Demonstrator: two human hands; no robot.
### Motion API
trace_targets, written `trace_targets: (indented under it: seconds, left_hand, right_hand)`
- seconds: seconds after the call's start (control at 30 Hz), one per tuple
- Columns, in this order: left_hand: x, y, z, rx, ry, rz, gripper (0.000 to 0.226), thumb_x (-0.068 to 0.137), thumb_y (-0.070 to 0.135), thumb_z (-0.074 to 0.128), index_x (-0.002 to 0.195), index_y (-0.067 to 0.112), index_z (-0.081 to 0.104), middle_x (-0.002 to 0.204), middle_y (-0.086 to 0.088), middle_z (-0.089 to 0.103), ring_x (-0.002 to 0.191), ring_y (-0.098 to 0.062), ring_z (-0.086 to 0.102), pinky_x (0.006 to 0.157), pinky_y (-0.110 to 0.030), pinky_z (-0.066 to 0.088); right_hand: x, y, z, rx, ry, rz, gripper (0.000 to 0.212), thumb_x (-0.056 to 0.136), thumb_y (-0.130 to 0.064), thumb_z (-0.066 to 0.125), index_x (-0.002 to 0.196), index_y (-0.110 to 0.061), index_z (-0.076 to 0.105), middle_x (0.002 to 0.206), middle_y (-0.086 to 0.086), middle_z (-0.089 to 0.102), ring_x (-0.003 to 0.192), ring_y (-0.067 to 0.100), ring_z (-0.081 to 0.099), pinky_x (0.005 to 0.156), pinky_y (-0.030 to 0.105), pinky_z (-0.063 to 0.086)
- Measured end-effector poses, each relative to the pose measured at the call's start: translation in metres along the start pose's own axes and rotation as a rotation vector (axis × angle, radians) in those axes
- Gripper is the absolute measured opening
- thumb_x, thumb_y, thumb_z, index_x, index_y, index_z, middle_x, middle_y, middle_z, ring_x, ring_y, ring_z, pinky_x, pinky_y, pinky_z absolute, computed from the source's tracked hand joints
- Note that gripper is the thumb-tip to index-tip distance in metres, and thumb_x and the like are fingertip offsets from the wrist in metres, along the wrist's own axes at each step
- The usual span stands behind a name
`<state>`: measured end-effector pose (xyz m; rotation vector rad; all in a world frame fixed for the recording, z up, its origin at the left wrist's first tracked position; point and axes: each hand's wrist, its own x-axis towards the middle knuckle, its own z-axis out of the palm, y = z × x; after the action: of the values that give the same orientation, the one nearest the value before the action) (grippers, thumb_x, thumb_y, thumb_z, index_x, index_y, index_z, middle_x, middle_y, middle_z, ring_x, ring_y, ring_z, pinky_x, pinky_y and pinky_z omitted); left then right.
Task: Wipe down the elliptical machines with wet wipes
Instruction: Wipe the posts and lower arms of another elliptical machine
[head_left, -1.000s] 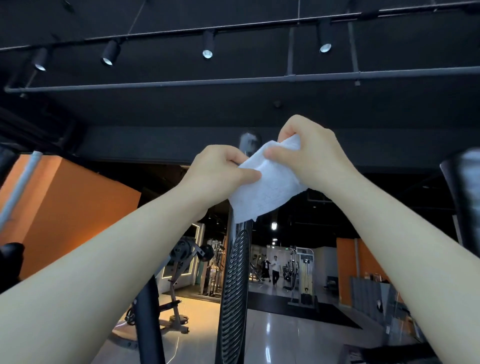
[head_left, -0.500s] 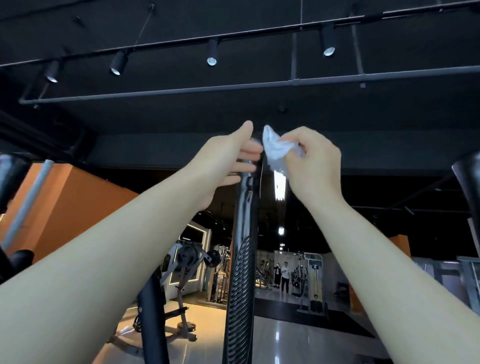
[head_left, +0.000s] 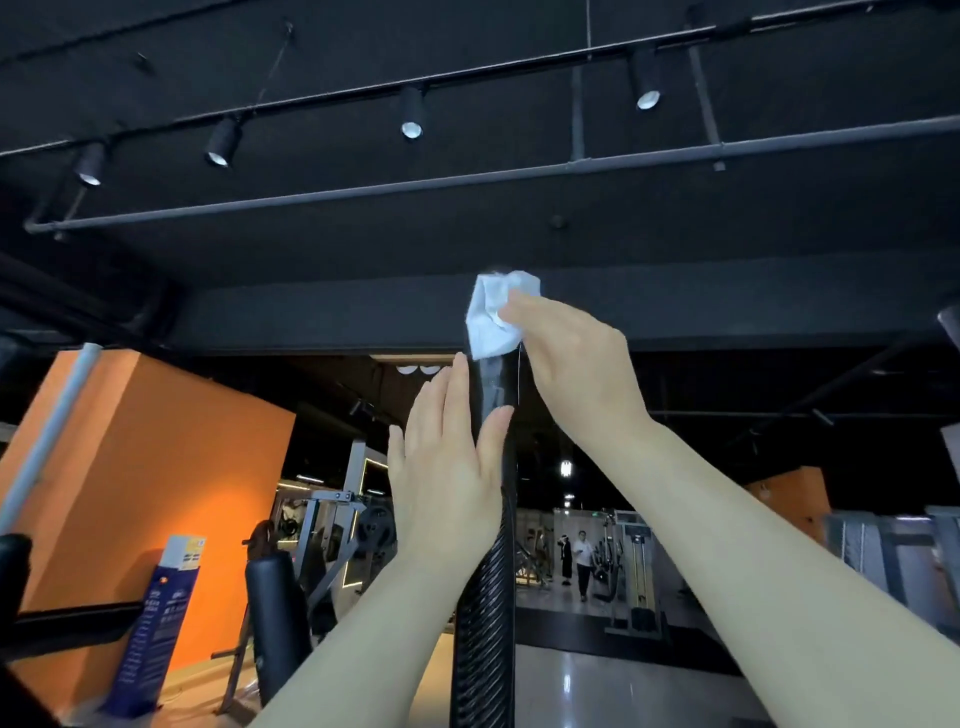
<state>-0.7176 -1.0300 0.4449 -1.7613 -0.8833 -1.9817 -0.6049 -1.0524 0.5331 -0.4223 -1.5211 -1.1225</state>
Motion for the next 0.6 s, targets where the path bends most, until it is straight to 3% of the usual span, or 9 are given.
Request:
trace_targets:
  seconds: [0.1,0.2,0.27,0.3,0.33,0.43,0.53,0.6]
  left_hand:
    - [-0.003,-0.005,0.004,-0.059,0.068,-0.025,0.068,0.093,0.060,0.013,0.151,0.028,0.030,0.152,0.007,0.040,0.142,-0.011,0.032,0.114,-0.050,0.031]
    - [-0.012,-0.009,-0.004,-0.066,0.083,-0.003,0.059,0.098,0.049,0.022,0.151,0.025,0.031,0.152,0.006,0.039,0.141,-0.011,0.033,0.116,-0.046,0.031]
    - [-0.022,-0.018,-0.014,-0.037,0.104,0.048,0.053,0.100,0.041,0.023,0.150,0.026,0.033,0.151,0.006,0.040,0.141,-0.011,0.033,0.116,-0.048,0.030]
    - [-0.027,-0.023,-0.020,-0.018,0.113,0.056,0.052,0.100,0.040,0.021,0.149,0.027,0.034,0.151,0.007,0.039,0.142,-0.011,0.032,0.116,-0.050,0.029]
    - [-0.033,-0.029,-0.025,0.001,0.114,0.054,0.052,0.100,0.041,0.020,0.149,0.029,0.034,0.152,0.007,0.038,0.143,-0.011,0.030,0.117,-0.052,0.026]
    - [-0.048,-0.045,-0.039,0.046,0.082,0.032,0.055,0.100,0.045,0.017,0.150,0.030,0.034,0.154,0.007,0.036,0.145,-0.012,0.027,0.118,-0.053,0.021]
    - [-0.065,-0.055,-0.051,0.086,0.072,0.011,0.053,0.101,0.043,0.019,0.149,0.031,0.035,0.153,0.005,0.037,0.145,-0.017,0.028,0.116,-0.055,0.025]
    - [-0.076,-0.056,-0.059,0.096,0.035,-0.006,0.053,0.101,0.043,0.019,0.150,0.030,0.035,0.154,0.003,0.037,0.146,-0.018,0.028,0.117,-0.054,0.023]
  right_hand:
    - [-0.029,-0.002,-0.001,0.003,0.016,-0.095,0.037,0.084,-0.012,0.042,0.098,-0.002,0.074,0.097,0.011,0.074,0.082,0.028,0.070,0.076,0.027,0.050]
    - [-0.018,-0.011,-0.017,-0.007,0.045,-0.139,0.035,0.081,-0.008,0.041,0.094,0.000,0.073,0.093,0.013,0.074,0.082,0.030,0.070,0.077,0.027,0.049]
    - [0.013,-0.019,-0.018,-0.055,0.109,-0.106,0.035,0.083,-0.006,0.040,0.097,0.000,0.072,0.099,0.013,0.072,0.093,0.032,0.068,0.083,0.029,0.048]
    - [0.031,-0.021,-0.017,-0.104,0.058,-0.093,0.034,0.086,-0.005,0.040,0.100,-0.001,0.071,0.104,0.013,0.070,0.100,0.032,0.065,0.087,0.034,0.049]
    - [0.047,-0.024,-0.015,-0.185,-0.101,-0.100,0.031,0.089,-0.002,0.041,0.103,-0.004,0.069,0.107,0.012,0.068,0.104,0.032,0.062,0.088,0.038,0.050]
    - [0.059,-0.024,-0.002,-0.423,-0.578,-0.278,0.028,0.090,-0.001,0.043,0.099,-0.016,0.065,0.097,0.004,0.052,0.090,0.022,0.046,0.066,0.037,0.041]
    - [0.019,-0.029,0.002,-0.467,-0.656,-0.408,0.016,0.087,-0.004,0.049,0.081,-0.017,0.057,0.086,0.004,0.051,0.087,0.025,0.050,0.057,0.029,0.030]
    - [-0.022,-0.041,-0.004,-0.354,-0.705,-0.418,0.017,0.080,-0.003,0.056,0.071,-0.017,0.055,0.075,0.004,0.052,0.080,0.027,0.053,0.059,0.027,0.033]
